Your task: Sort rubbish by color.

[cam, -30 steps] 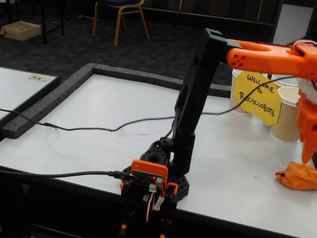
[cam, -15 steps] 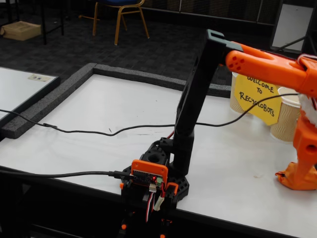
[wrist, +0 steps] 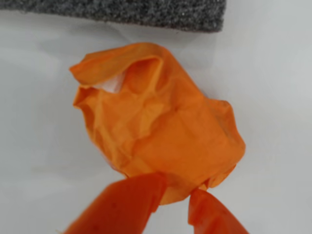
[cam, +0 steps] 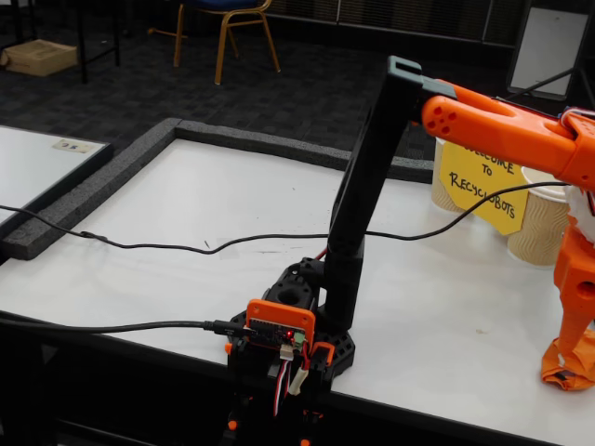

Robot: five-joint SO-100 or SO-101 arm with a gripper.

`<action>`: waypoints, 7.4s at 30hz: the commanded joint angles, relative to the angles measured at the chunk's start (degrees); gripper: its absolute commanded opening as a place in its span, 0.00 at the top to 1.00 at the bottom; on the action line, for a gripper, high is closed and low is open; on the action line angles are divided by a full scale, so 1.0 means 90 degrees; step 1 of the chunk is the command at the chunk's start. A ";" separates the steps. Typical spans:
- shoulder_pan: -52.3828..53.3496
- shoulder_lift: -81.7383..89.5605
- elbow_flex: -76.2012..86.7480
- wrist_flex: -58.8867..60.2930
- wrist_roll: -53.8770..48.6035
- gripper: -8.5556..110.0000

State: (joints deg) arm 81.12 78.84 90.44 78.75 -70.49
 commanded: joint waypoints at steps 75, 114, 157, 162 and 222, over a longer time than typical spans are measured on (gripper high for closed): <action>-0.0977 0.1895 -0.3877 0.1914 -0.0283 0.93; -0.2578 0.6816 0.5068 -0.0469 0.0059 0.93; -0.2656 0.7207 0.6133 0.0586 0.0742 0.70; -0.2656 0.7197 0.6289 0.0283 0.0732 0.68; -0.2578 0.7246 0.6670 -0.3437 0.0811 0.93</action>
State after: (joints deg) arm 58.62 140.19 151.17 50.01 -64.07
